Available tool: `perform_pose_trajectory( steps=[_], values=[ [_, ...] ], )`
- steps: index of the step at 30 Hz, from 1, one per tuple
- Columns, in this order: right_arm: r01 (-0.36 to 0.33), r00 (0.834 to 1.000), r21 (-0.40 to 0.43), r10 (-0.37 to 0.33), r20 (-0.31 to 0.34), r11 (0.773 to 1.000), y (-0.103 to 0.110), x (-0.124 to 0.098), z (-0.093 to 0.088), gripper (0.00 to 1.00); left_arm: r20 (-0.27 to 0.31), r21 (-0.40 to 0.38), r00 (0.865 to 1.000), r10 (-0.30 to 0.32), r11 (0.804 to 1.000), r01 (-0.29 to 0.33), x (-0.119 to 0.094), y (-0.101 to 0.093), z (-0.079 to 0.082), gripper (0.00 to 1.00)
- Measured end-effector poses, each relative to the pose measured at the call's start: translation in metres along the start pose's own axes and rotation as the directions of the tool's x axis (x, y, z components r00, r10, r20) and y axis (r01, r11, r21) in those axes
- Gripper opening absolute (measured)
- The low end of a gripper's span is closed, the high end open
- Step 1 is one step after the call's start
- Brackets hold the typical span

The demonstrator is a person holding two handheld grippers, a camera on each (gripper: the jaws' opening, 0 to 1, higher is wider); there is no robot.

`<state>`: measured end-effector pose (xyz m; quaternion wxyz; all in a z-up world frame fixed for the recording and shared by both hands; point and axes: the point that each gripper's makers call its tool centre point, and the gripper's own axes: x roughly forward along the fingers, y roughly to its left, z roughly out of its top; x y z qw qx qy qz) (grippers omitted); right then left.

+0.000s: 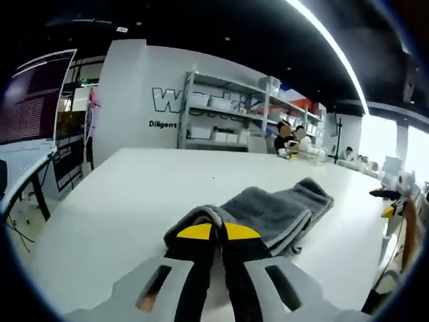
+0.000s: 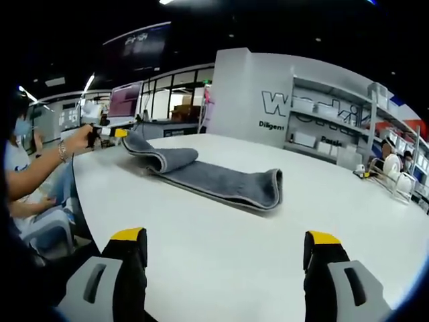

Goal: Open the folded towel by lifting each exposed corner and separating the folded layers until the towel lies flat within the target outline without major curled edges

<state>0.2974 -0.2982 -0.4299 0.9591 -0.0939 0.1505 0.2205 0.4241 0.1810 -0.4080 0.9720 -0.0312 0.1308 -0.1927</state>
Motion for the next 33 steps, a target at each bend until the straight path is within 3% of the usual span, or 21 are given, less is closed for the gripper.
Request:
perform_pose_trajectory(
  steps=[9,19,27,31,33],
  values=[
    [-0.003,1.000,0.007,0.003,-0.008,1.000,0.002,0.001,-0.001,0.99,-0.049,-0.014,0.996,0.079,0.997,-0.079,-0.029,0.044,-0.024,0.04],
    [-0.014,1.000,-0.001,0.014,-0.021,1.000,0.009,0.007,-0.002,0.99,-0.118,0.027,0.974,0.193,0.981,-0.191,-0.051,0.095,-0.049,0.04],
    [-0.023,0.999,-0.006,0.023,-0.037,1.000,0.014,0.011,-0.005,0.99,-0.141,0.057,0.945,0.294,0.956,-0.289,-0.067,0.129,-0.059,0.04],
    [-0.025,0.999,-0.008,0.024,-0.040,1.000,0.015,0.012,-0.006,0.99,-0.142,0.053,0.938,0.318,0.948,-0.313,-0.070,0.139,-0.062,0.05],
    [-0.026,0.999,-0.007,0.025,-0.044,1.000,0.015,0.012,-0.007,0.99,-0.142,0.067,0.925,0.352,0.936,-0.346,-0.071,0.148,-0.064,0.05]
  ],
)
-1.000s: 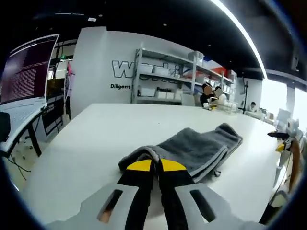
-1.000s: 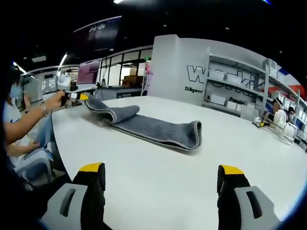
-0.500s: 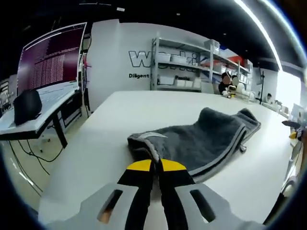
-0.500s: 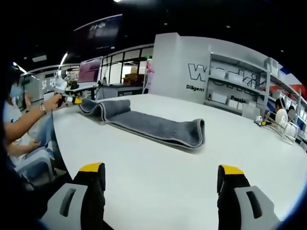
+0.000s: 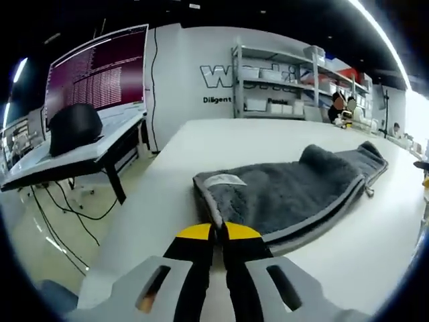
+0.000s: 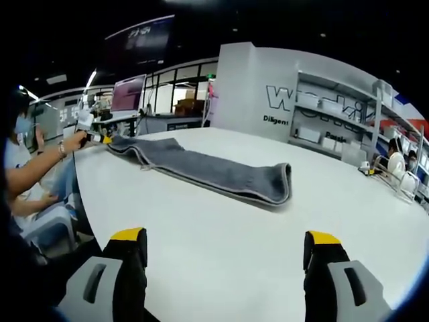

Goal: Open the folded towel by lifting each exposed corner and separating the folded layers until the towel lies flat within the target outline without major curled edges

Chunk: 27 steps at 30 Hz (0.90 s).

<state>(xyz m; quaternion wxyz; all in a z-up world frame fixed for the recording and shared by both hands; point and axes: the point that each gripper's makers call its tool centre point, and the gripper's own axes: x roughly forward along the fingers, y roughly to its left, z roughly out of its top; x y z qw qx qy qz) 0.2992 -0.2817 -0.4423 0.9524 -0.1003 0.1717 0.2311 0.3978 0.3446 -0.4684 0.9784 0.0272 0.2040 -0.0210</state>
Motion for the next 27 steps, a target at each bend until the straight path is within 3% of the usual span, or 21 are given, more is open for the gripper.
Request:
perform_pose_trajectory(
  steps=[5,14,16,19,20,23,27],
  values=[
    [-0.001,1.000,-0.002,0.001,-0.002,1.000,0.001,0.000,-0.001,0.99,-0.023,0.026,0.999,0.032,0.999,-0.032,0.004,0.012,-0.004,0.05],
    [-0.004,1.000,-0.005,0.004,-0.010,1.000,0.003,0.002,-0.002,0.99,-0.002,-0.029,0.999,0.037,0.999,-0.037,0.003,0.016,0.001,0.08],
    [-0.006,1.000,-0.008,0.006,-0.008,1.000,0.004,0.002,-0.002,0.99,0.024,-0.043,0.999,0.028,0.999,-0.027,0.002,0.013,0.003,0.15],
    [-0.004,1.000,-0.006,0.004,-0.008,1.000,0.003,0.003,-0.002,0.99,0.070,-0.105,0.997,-0.030,0.994,0.038,-0.002,0.000,0.009,0.41],
    [-0.003,1.000,-0.006,0.003,-0.008,1.000,0.002,0.003,-0.002,0.99,0.078,-0.146,0.995,-0.057,0.987,0.068,-0.005,-0.006,0.011,0.50],
    [-0.006,1.000,-0.009,0.006,-0.008,1.000,0.002,0.005,-0.002,0.99,0.120,-0.166,0.981,-0.153,0.971,0.171,-0.012,-0.027,0.022,0.66],
    [0.000,1.000,-0.032,0.000,0.000,0.999,-0.001,0.011,0.002,0.99,0.168,-0.148,0.955,-0.246,0.951,0.271,-0.026,-0.053,0.030,0.72]
  ],
)
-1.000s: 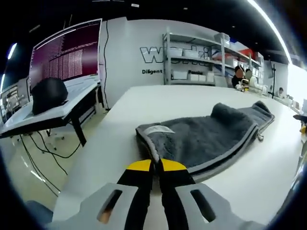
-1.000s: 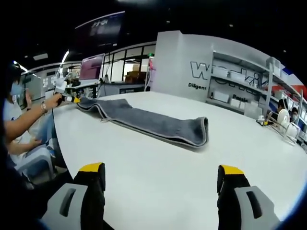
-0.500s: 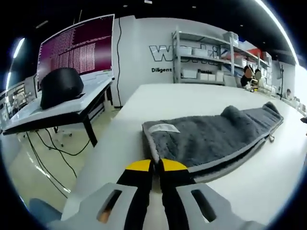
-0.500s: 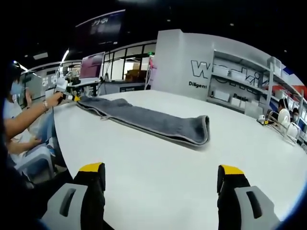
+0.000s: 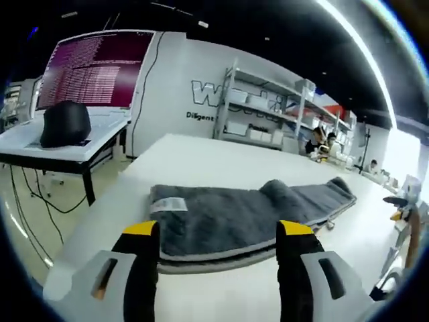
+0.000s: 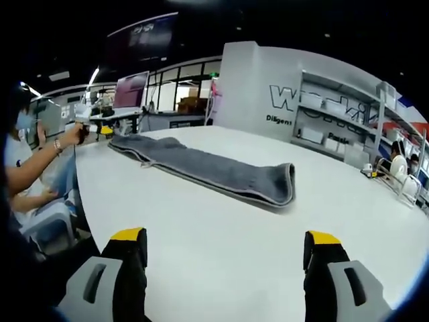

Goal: Open the folded towel by lifting each exposed corner and separating the folded layers until the towel lies flat within the target outline without major curled edges

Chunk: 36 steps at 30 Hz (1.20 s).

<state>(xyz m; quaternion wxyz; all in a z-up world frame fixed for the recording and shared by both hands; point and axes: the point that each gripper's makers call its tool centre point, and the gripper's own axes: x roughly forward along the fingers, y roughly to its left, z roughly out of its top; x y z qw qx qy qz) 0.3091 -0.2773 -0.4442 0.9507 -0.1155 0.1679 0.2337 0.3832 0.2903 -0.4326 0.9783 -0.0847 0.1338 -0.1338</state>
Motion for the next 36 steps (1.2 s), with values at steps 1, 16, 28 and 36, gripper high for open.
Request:
perform_pose_trajectory(
  steps=[1,16,28,36],
  values=[
    [0.006,1.000,-0.004,-0.006,0.003,1.000,-0.001,0.000,0.001,0.99,0.003,-0.002,1.000,-0.004,1.000,0.004,-0.001,-0.002,0.000,0.74],
    [0.007,1.000,-0.091,-0.008,-0.005,0.996,-0.037,0.047,0.037,0.97,0.122,-0.018,0.968,-0.219,0.975,0.223,-0.040,-0.099,0.009,0.99],
    [-0.097,0.984,-0.276,0.051,-0.169,0.956,-0.057,0.105,0.018,0.64,0.085,0.051,0.958,-0.273,0.962,0.270,-0.062,-0.145,-0.004,0.99],
    [-0.171,0.965,-0.214,0.119,-0.235,0.962,-0.055,0.137,0.006,0.43,0.018,0.095,0.953,-0.303,0.949,0.301,-0.067,-0.155,-0.016,0.99]
  ],
)
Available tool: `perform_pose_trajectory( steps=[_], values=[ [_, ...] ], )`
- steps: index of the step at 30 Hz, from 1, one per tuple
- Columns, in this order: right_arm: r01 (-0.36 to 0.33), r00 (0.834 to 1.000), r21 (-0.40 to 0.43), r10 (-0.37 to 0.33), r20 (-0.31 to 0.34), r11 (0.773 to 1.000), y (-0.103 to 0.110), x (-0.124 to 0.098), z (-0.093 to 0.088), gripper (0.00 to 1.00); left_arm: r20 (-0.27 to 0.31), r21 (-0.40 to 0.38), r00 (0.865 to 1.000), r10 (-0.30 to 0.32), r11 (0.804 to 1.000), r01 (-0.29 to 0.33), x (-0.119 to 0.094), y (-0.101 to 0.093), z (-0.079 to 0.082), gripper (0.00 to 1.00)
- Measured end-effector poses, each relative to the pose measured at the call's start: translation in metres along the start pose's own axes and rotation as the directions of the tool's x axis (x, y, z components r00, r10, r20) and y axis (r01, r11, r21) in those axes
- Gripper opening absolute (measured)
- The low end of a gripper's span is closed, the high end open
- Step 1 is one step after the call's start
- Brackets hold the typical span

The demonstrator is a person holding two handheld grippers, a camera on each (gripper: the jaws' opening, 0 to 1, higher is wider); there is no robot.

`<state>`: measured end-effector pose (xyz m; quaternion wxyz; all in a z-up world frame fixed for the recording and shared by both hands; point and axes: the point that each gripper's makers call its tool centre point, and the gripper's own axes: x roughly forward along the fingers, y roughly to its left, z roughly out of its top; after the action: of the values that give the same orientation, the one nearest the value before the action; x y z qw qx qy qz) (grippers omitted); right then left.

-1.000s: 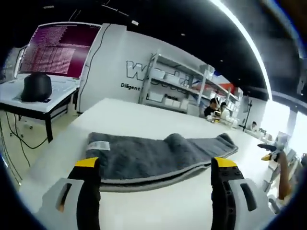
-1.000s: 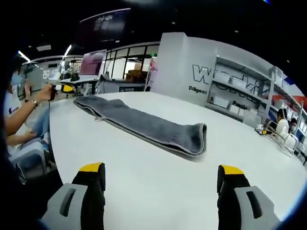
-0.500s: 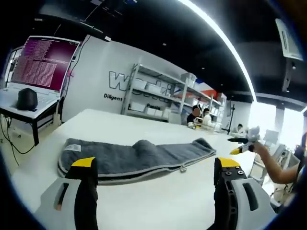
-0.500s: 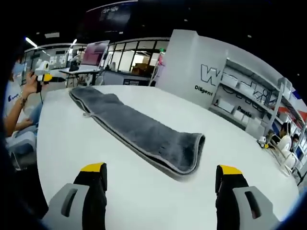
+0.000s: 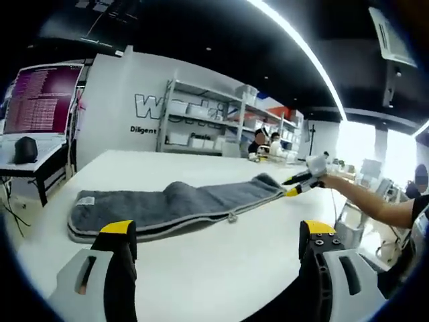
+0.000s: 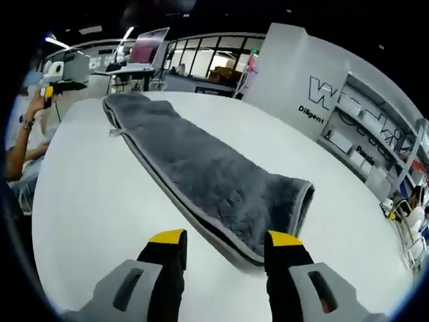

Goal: Open the folded towel by lifting each exposed corner and separating the folded layers until the towel lies flat within the target outline without major curled edges

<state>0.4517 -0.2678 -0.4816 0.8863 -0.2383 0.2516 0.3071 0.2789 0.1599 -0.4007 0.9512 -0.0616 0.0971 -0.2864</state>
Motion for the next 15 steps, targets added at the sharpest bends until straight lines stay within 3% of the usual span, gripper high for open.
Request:
perform_pose_trajectory(
  steps=[5,9,15],
  values=[
    [-0.052,0.999,0.074,0.052,0.004,0.996,0.003,0.011,-0.004,0.34,0.026,-0.009,1.000,-0.014,1.000,0.014,-0.005,-0.006,0.007,0.99],
    [-0.046,0.999,0.130,0.048,-0.016,0.991,-0.004,0.015,-0.012,0.25,0.023,-0.004,1.000,-0.013,1.000,0.013,-0.009,-0.003,0.007,0.99],
    [-0.037,0.999,0.131,0.040,-0.016,0.991,-0.004,0.015,-0.015,0.08,0.048,-0.025,0.999,-0.001,1.000,0.002,-0.016,-0.002,0.012,0.99]
  ],
)
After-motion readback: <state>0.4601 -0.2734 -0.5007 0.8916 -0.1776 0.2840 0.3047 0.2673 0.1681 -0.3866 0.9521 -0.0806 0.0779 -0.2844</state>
